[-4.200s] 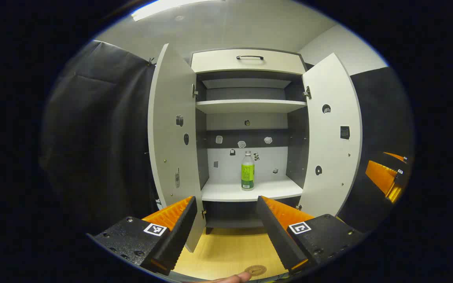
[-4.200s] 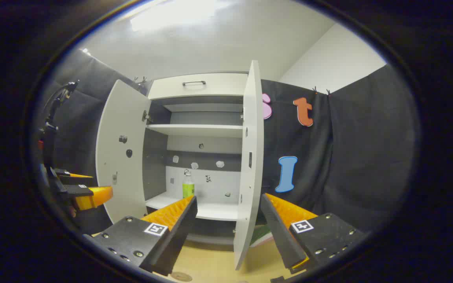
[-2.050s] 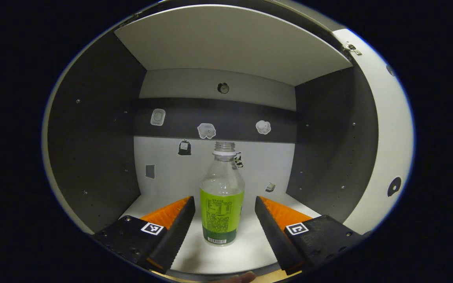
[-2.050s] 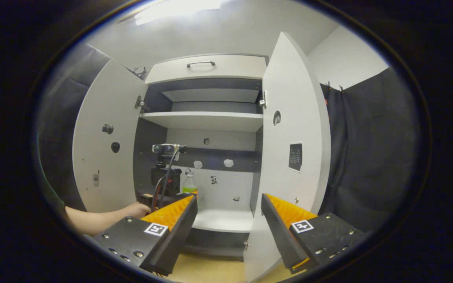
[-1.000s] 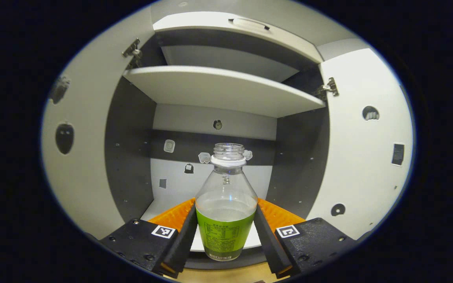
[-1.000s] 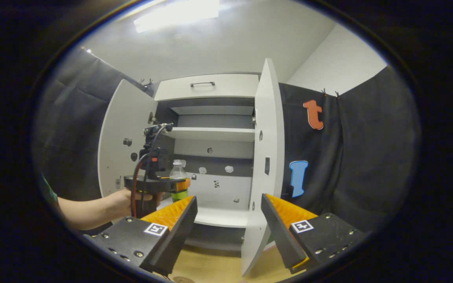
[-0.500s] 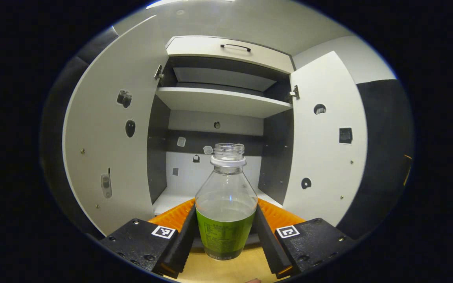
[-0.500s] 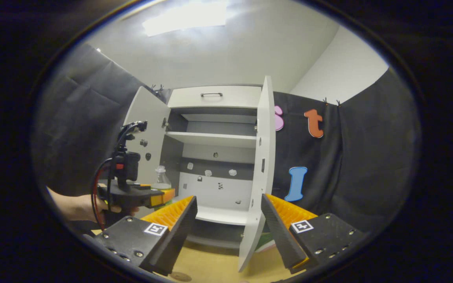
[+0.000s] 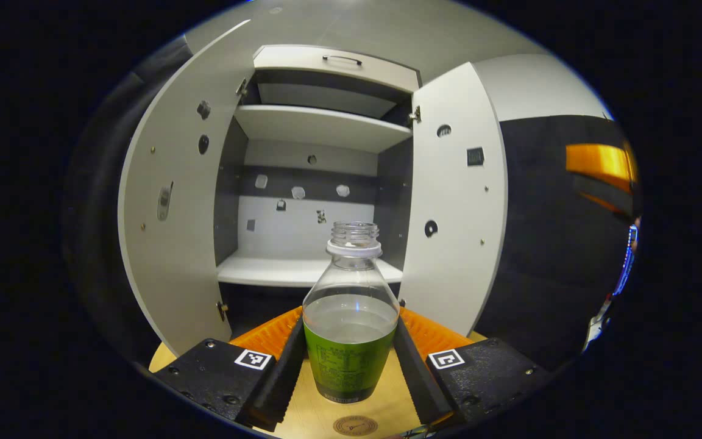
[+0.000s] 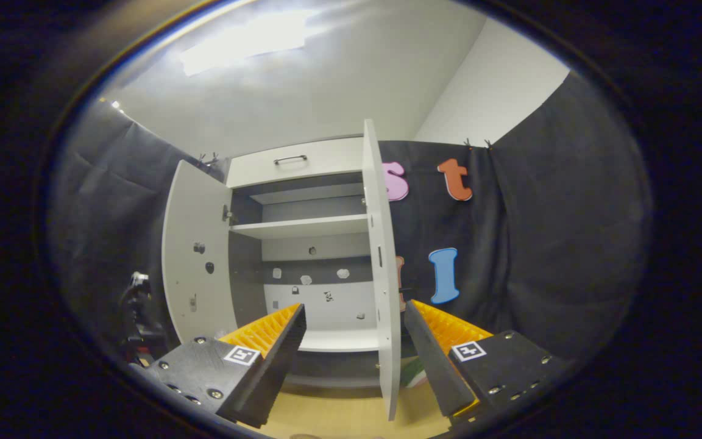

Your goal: Grasp the bottle in the cabinet with the left hand and place it on the coaster, then close the right door with the right hand and the left door with the left hand.

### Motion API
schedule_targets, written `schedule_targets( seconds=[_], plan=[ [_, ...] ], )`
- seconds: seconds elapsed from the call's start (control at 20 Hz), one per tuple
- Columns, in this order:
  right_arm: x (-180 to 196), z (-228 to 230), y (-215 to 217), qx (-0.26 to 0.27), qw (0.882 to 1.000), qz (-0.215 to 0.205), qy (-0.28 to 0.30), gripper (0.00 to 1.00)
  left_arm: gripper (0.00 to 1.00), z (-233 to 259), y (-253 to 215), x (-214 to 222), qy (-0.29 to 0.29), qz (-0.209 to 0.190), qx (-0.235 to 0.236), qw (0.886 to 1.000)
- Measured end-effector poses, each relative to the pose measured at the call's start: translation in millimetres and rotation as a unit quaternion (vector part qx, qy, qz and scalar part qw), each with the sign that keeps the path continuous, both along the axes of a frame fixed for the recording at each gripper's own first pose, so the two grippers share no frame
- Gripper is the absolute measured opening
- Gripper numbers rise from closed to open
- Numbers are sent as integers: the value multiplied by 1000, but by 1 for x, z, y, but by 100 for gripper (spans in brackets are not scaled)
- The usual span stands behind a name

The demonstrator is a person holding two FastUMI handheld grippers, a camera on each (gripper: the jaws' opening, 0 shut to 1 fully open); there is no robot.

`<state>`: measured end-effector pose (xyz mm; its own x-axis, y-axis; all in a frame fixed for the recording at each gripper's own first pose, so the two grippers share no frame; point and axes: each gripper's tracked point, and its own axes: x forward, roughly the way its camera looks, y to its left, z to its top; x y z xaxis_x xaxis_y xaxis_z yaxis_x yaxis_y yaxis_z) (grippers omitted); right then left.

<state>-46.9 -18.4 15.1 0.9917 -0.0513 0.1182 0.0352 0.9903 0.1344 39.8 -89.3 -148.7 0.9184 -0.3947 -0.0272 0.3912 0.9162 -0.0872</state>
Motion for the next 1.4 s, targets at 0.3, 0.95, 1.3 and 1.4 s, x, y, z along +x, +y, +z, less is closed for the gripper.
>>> schedule_targets(
  seconds=[0.3, 0.95, 1.3, 1.4],
  plan=[
    [-13, 6, 2, 13, 1000, -22, -15, 98, 79, -140, -25, -7, 32, -49, 71, 996],
    [-17, -35, 43, 2, 999, -33, 31, 98, 81, -223, -55, -20, 44, -168, 45, 984],
    [-15, -47, 47, -4, 998, -44, 42, 98, 83, -248, -62, -11, 61, -210, 61, 974],
    [-13, -50, 46, -6, 998, -49, 47, 98, 88, -251, -58, -10, 83, -209, 69, 972]
  ],
)
